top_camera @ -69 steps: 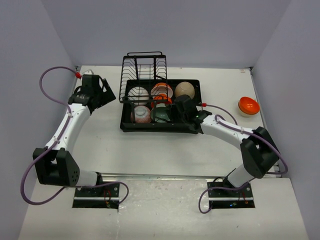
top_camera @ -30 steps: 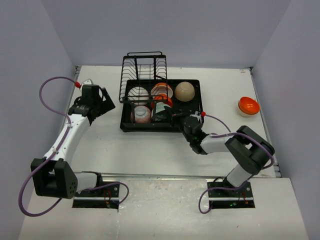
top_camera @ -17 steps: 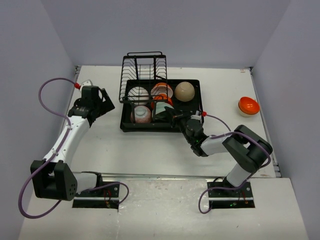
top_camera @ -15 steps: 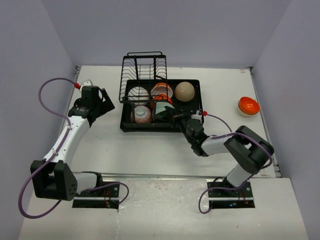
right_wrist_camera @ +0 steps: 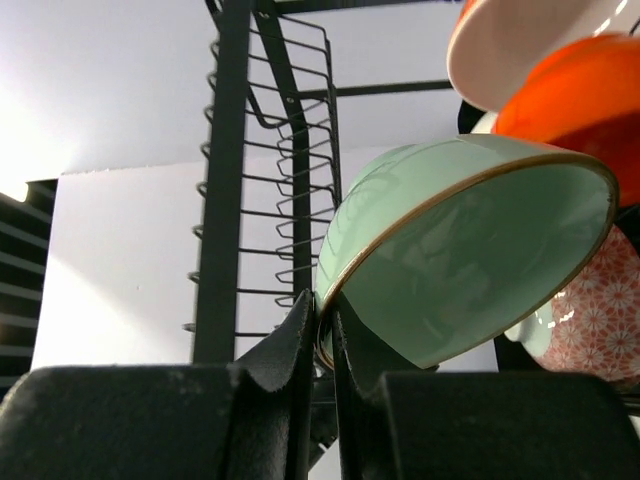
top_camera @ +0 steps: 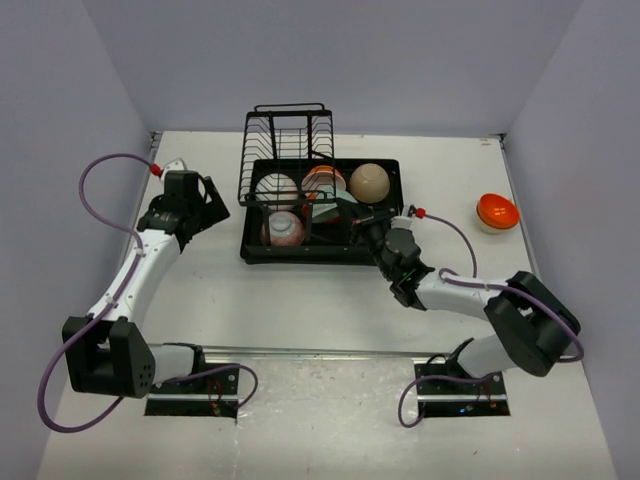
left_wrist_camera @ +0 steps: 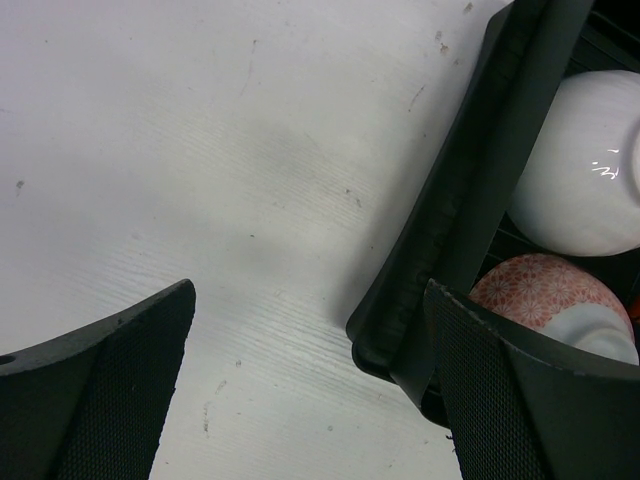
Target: Unload the bowls from the dish rack
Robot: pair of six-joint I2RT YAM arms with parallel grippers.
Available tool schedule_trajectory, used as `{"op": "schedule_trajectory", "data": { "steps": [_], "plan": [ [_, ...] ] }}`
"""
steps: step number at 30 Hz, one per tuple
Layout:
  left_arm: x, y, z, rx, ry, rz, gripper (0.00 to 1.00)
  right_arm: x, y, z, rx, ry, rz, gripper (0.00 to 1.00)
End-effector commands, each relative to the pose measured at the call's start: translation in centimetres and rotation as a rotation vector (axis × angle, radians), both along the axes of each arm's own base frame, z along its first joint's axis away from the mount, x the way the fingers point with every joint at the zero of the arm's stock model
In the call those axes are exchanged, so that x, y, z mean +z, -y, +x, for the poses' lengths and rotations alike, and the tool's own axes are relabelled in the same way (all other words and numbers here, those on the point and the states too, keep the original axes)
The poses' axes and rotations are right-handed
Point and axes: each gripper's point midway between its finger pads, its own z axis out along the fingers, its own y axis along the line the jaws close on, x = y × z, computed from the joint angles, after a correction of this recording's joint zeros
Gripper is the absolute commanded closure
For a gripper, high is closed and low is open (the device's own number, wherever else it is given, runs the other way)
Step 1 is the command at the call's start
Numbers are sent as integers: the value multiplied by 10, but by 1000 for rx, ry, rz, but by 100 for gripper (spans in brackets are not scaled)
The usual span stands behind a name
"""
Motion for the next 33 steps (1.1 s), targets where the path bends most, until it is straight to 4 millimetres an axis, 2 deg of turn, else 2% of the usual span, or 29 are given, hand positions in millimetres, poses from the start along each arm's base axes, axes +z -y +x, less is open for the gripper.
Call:
{"op": "schedule_trajectory", "data": {
  "steps": [1, 3, 4, 6, 7, 9, 10, 12, 13, 14, 15, 16, 17, 18, 19, 20, 21, 22, 23, 24, 25, 28, 30, 31, 33],
  "plan": [
    [21, 2, 14, -10, 65, 3, 5, 56, 26, 7, -71, 121, 22, 100],
    [21, 2, 12, -8, 60, -3, 4, 50, 38, 8, -84, 109, -9, 100],
    [19, 3, 11, -9, 54, -5, 4, 54, 54, 12, -111, 109, -31, 100],
    [17, 5, 10, -12, 50, -16, 5, 56, 64, 13, -96, 124, -102, 100],
    [15, 5, 9, -12, 42, -17, 5, 60, 81, 17, -123, 127, -130, 100],
    [12, 5, 7, -9, 37, -19, 4, 58, 89, 16, -91, 122, -200, 100],
    [9, 4, 6, -5, 29, -14, 4, 69, 106, 16, -119, 141, -219, 100],
    [6, 4, 6, -7, 18, -15, 4, 83, 118, 14, -118, 169, -317, 100],
    [7, 5, 6, -11, 18, -17, 4, 70, 135, 18, -146, 97, -381, 100],
    [5, 6, 6, -16, 13, -21, 4, 92, 147, 15, -174, 117, -401, 100],
    [4, 6, 6, -17, 6, -18, 4, 77, 165, 18, -193, 51, -497, 100],
    [4, 5, 7, -17, 5, -15, 5, 80, 175, 18, -210, 33, -549, 100],
    [3, 5, 6, -20, 1, -12, 4, 100, 187, 21, -242, 52, -633, 100],
    [3, 5, 7, -25, -5, -6, 5, 78, 209, 21, -262, -79, -709, 100],
    [3, 5, 6, -29, -6, -2, 4, 93, 221, 23, -290, -91, -733, 100],
    [3, 5, 6, -32, -8, 2, 4, 82, 233, 27, -297, -148, -789, 100],
    [3, 4, 5, -36, -12, 9, 4, 60, 257, 22, -319, -278, -844, 100],
    [3, 2, 5, -29, -15, 18, 5, 72, 269, 23, -354, -307, -880, 100],
    [2, 2, 4, -30, -18, 20, 4, 55, 281, 26, -332, -379, -980, 100],
    [3, 2, 5, -36, -16, 23, 4, 50, 286, 27, -323, -413, -1028, 100],
    [2, 2, 5, -39, -20, 24, 4, 44, 313, 17, -377, -517, -1073, 100],
    [-3, 1, 5, -41, -36, 29, 4, 12, 343, 2, -366, -682, -1121, 100],
    [-7, 2, 6, -47, -43, 29, 4, -10, 355, -7, -342, -770, -1120, 100],
    [-8, 4, 7, -53, -45, 20, 4, -27, 359, -9, -324, -828, -1128, 100],
    [-11, 7, 11, -60, -48, 6, 4, -42, 370, -16, -314, -903, -1147, 100]
  ]
}}
